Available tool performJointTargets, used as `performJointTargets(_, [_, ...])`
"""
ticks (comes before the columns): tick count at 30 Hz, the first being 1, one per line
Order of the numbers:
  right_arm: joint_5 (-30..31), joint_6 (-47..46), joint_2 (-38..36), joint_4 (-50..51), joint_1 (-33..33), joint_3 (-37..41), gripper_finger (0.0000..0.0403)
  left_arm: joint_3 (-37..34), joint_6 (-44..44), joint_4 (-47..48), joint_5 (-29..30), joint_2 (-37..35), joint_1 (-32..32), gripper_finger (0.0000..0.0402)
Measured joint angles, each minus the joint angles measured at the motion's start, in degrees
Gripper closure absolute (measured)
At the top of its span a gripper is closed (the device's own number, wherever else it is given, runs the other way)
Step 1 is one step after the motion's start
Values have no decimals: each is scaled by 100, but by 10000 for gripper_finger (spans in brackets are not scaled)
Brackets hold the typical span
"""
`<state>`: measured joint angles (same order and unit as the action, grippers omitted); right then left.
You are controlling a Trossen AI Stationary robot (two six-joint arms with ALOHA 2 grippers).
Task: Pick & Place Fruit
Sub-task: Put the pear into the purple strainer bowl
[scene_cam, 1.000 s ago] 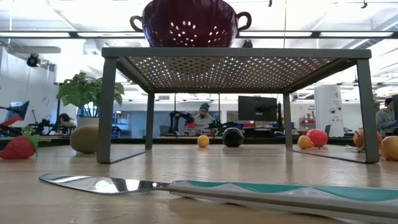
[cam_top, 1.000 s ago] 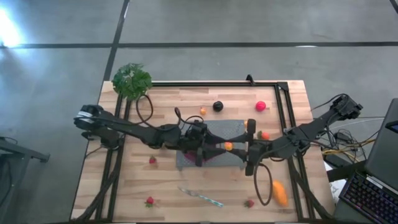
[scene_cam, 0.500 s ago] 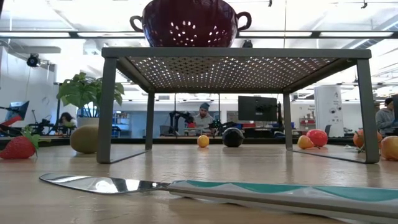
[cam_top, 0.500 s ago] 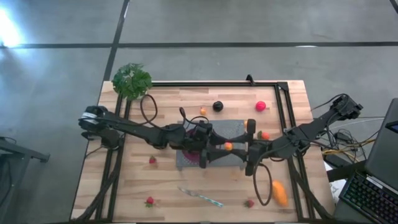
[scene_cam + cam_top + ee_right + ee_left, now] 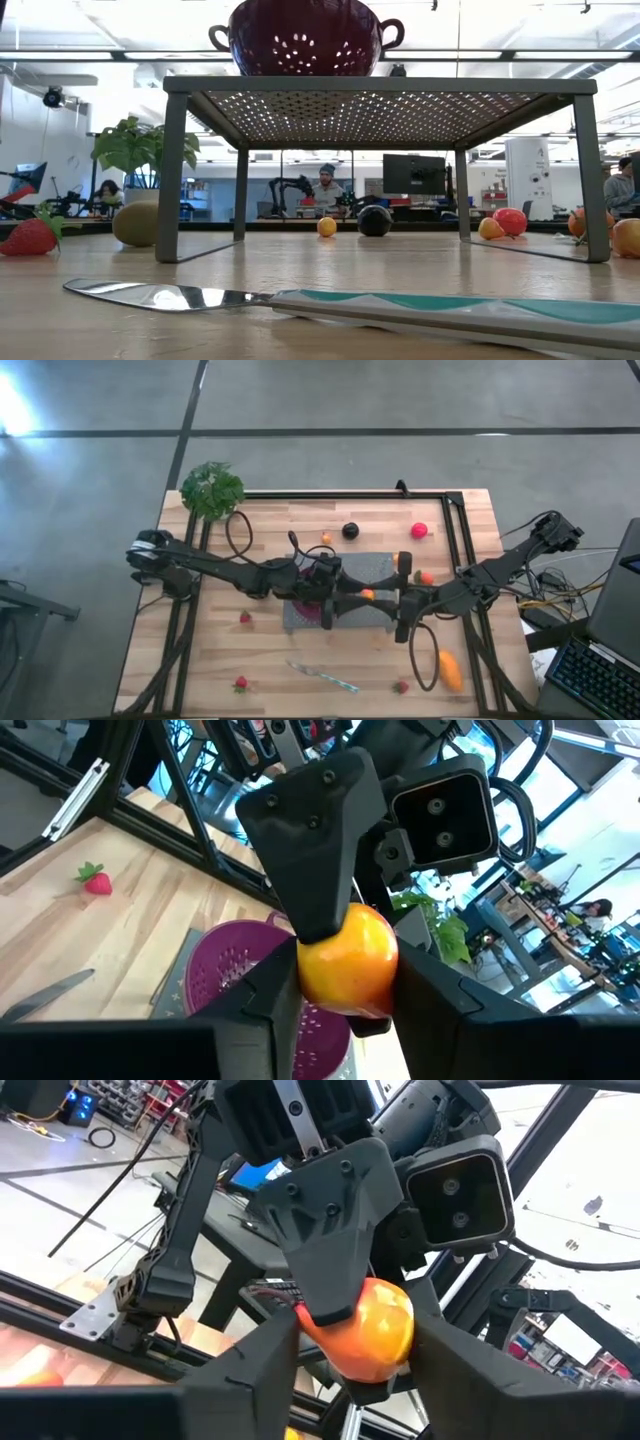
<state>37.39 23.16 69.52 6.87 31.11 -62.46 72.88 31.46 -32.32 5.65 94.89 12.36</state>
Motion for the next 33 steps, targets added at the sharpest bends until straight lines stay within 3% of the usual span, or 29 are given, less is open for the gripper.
performJointTargets(6, [4, 5, -2, 9, 0, 0, 259, -2, -64, -2, 0, 0, 0, 273])
performJointTargets(16, [54, -172, -10, 20, -1, 0, 259, -2, -89, -10, -2, -1, -3, 264])
performJointTargets(25, [229, -1224, -181, 876, -7, 0, 179, -4, -402, -42, -26, -73, -39, 265])
performJointTargets(33, [227, -2880, -486, 2587, 0, 0, 124, -2, -1154, 1819, -38, -837, -66, 266])
